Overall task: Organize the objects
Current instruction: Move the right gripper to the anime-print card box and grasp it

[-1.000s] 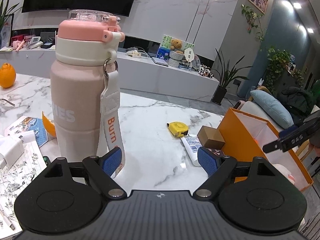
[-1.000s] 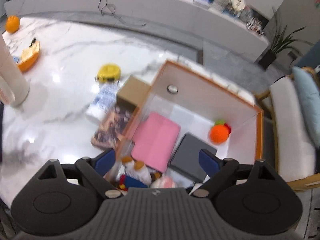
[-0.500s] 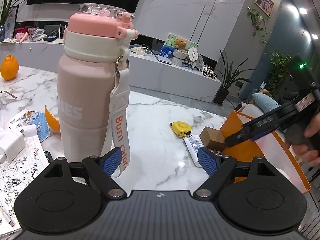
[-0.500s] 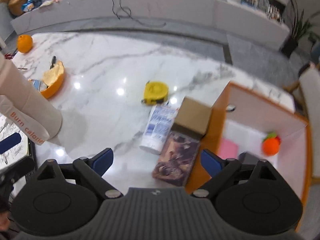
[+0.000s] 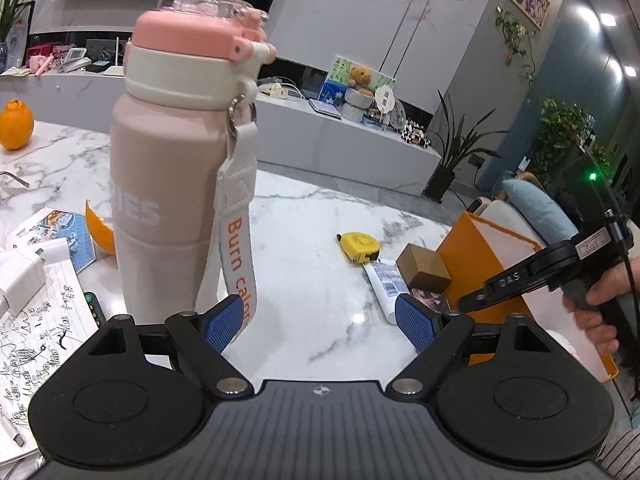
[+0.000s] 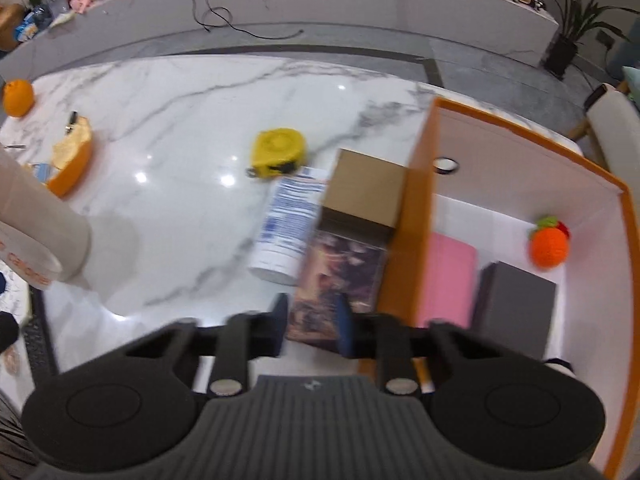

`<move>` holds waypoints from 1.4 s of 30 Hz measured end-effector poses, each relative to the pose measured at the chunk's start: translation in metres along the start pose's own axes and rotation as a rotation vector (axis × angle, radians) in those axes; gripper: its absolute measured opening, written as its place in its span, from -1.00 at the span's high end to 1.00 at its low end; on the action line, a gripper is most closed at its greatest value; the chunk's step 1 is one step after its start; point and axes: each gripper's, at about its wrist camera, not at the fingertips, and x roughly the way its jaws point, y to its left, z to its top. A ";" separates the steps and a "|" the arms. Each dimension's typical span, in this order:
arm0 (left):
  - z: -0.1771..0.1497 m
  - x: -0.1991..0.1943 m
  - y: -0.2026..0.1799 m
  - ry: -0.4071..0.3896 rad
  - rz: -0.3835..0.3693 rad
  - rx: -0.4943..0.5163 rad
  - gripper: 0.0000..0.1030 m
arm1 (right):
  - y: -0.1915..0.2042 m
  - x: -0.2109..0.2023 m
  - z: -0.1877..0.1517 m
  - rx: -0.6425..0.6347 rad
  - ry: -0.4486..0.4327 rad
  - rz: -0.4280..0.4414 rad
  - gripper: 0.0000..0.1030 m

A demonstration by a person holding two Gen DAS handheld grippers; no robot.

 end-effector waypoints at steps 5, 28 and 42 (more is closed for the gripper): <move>-0.002 0.001 -0.004 -0.002 0.014 0.024 -0.90 | -0.010 -0.005 -0.004 0.002 0.000 -0.046 1.00; -0.004 0.003 -0.003 0.011 0.015 0.031 -0.90 | -0.023 -0.010 -0.002 0.049 -0.022 -0.101 0.34; -0.003 0.000 -0.002 0.025 -0.004 0.029 -0.90 | 0.023 0.050 0.013 -0.012 0.083 -0.207 -0.80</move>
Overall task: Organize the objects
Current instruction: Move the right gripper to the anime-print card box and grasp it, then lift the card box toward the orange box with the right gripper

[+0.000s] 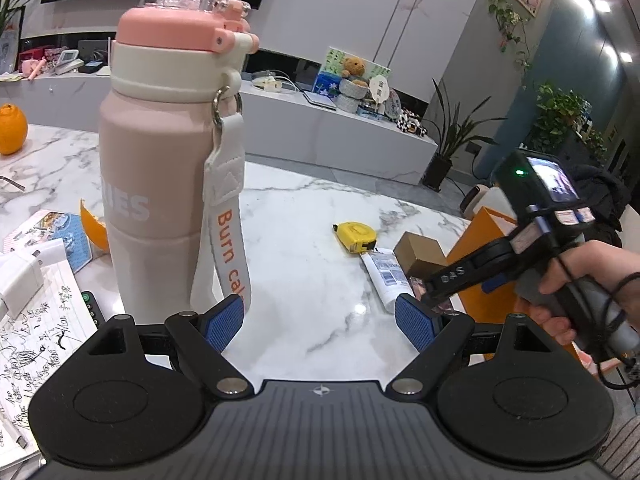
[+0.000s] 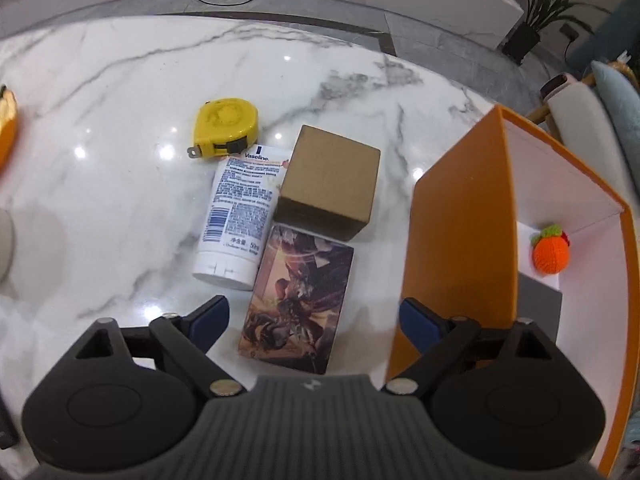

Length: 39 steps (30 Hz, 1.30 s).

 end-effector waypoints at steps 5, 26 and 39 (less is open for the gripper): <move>-0.001 -0.001 -0.002 -0.006 0.002 0.013 -0.90 | 0.013 0.003 0.002 -0.029 -0.006 0.013 -0.73; -0.002 -0.003 -0.011 -0.024 0.067 0.099 -0.90 | 0.019 0.025 -0.019 -0.068 0.015 -0.035 -0.25; -0.001 -0.002 -0.010 -0.017 0.061 0.090 -0.90 | 0.022 0.020 -0.043 -0.076 0.064 0.045 -0.37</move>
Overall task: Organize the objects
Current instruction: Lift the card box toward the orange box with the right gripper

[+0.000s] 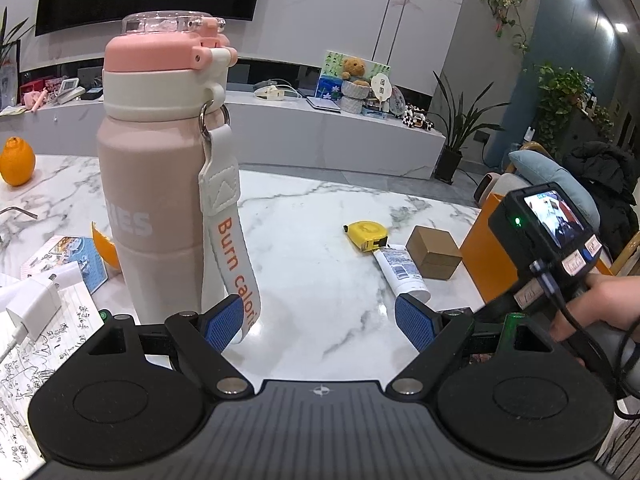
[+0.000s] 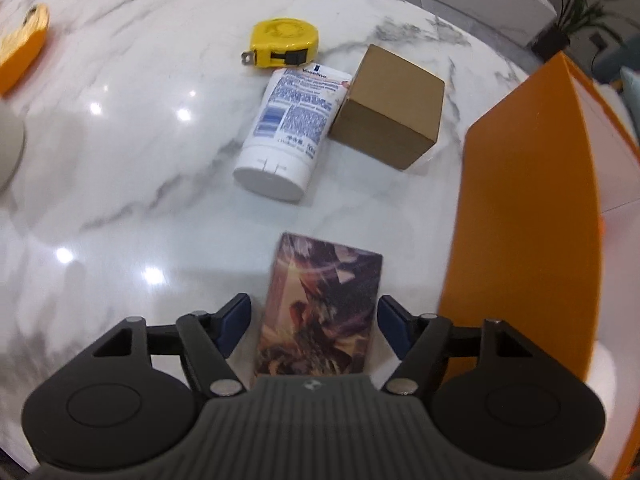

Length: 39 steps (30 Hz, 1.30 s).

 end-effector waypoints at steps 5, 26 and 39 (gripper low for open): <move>0.000 -0.001 -0.001 -0.008 -0.003 0.011 -0.90 | 0.002 -0.002 -0.001 -0.038 -0.009 -0.007 -0.20; -0.003 -0.004 -0.004 -0.011 0.014 0.022 -0.90 | 0.008 -0.060 -0.055 0.076 -0.325 0.037 -0.18; -0.010 0.004 -0.019 -0.030 0.033 -0.004 -0.90 | -0.036 -0.124 -0.109 0.266 -0.567 0.212 -0.18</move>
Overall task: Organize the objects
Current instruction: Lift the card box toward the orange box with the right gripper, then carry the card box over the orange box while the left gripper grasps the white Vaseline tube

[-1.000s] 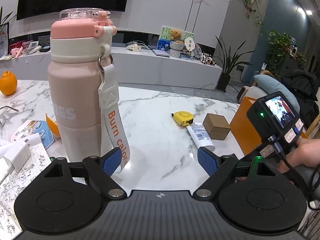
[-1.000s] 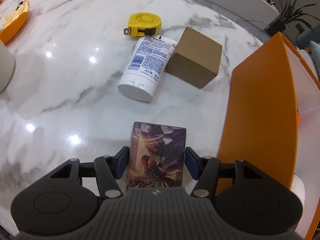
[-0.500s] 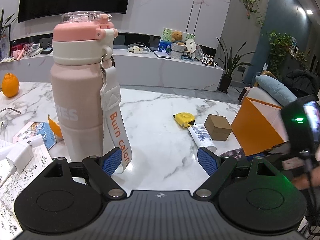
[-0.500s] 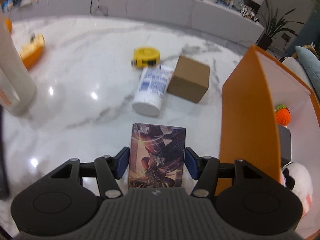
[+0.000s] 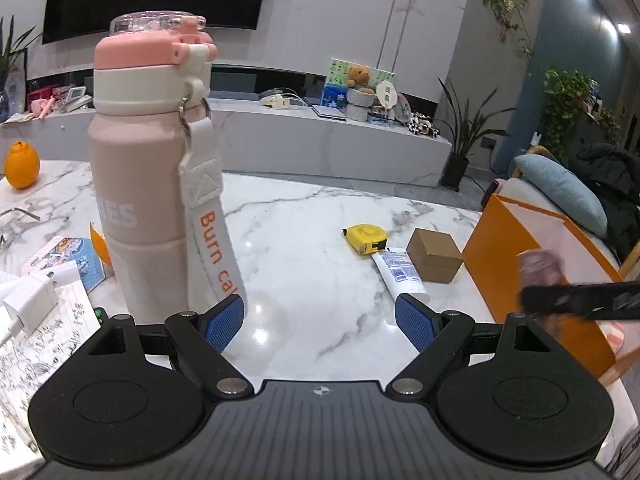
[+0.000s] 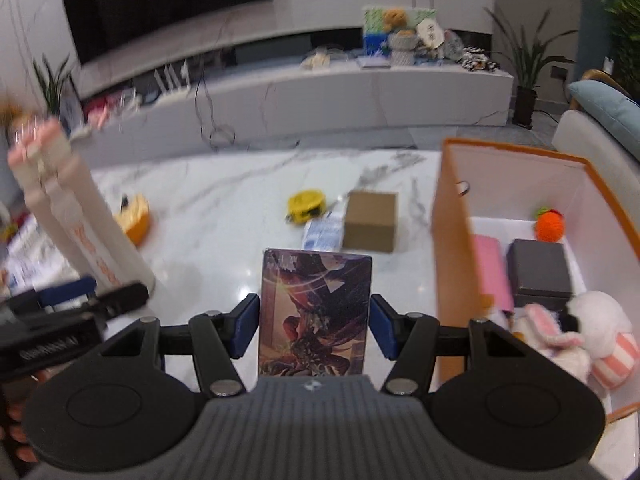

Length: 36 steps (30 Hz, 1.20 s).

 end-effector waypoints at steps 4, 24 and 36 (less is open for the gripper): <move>0.006 0.024 -0.020 0.069 -0.045 -0.018 -0.90 | -0.036 -0.032 0.008 0.053 -0.070 0.017 -0.18; 0.054 0.207 -0.093 0.375 0.023 -0.013 -0.78 | -0.215 -0.074 -0.024 0.469 -0.144 0.056 -0.19; 0.043 0.225 -0.113 0.448 0.102 0.138 -0.77 | -0.232 -0.064 -0.036 0.571 -0.127 0.052 -0.19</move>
